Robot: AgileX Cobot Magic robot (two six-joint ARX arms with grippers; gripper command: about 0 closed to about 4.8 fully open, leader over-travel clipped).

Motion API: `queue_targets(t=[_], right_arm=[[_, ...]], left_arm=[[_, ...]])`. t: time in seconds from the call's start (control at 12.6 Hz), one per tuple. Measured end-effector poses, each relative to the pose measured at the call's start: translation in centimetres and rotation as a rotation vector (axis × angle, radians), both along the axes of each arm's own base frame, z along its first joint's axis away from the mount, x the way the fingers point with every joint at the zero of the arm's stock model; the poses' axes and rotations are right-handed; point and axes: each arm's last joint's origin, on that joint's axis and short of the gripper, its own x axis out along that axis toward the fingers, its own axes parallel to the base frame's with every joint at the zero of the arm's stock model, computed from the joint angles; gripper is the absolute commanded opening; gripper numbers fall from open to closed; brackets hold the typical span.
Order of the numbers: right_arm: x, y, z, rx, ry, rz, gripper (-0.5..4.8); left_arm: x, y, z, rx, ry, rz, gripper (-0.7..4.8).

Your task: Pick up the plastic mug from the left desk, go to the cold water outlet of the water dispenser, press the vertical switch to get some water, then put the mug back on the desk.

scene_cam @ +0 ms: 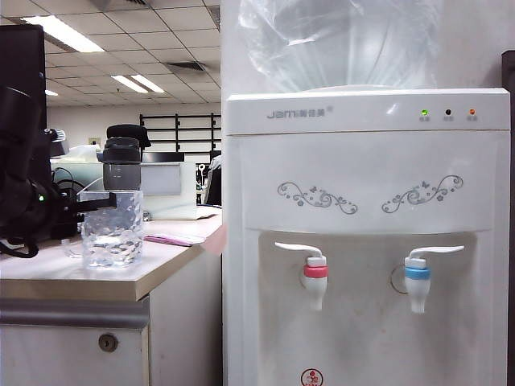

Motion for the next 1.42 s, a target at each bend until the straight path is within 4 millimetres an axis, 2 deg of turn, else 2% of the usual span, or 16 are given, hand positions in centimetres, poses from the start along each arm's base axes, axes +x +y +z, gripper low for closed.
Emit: queue_targets(t=[1.03,1.11,1.19,1.42], right_arm=[[0.00,0.00,0.00,0.000,0.000,-0.001,-0.01],[0.00,0.00,0.00,0.000,0.000,-0.001,-0.01],[0.00,0.00,0.00,0.000,0.000,-0.001,-0.01],[0.00,0.00,0.00,0.000,0.000,-0.001,-0.01]], left_arm=[[-0.12,0.01,0.35,0.004,0.004,-0.007,0.10],[-0.12,0.01,0.23,0.004,0.009,-0.007,1.25],[-0.12,0.01,0.20,0.001,0.012,-0.007,1.55],[-0.19,0.02,-0.07,0.012,0.041,-0.010,1.54]])
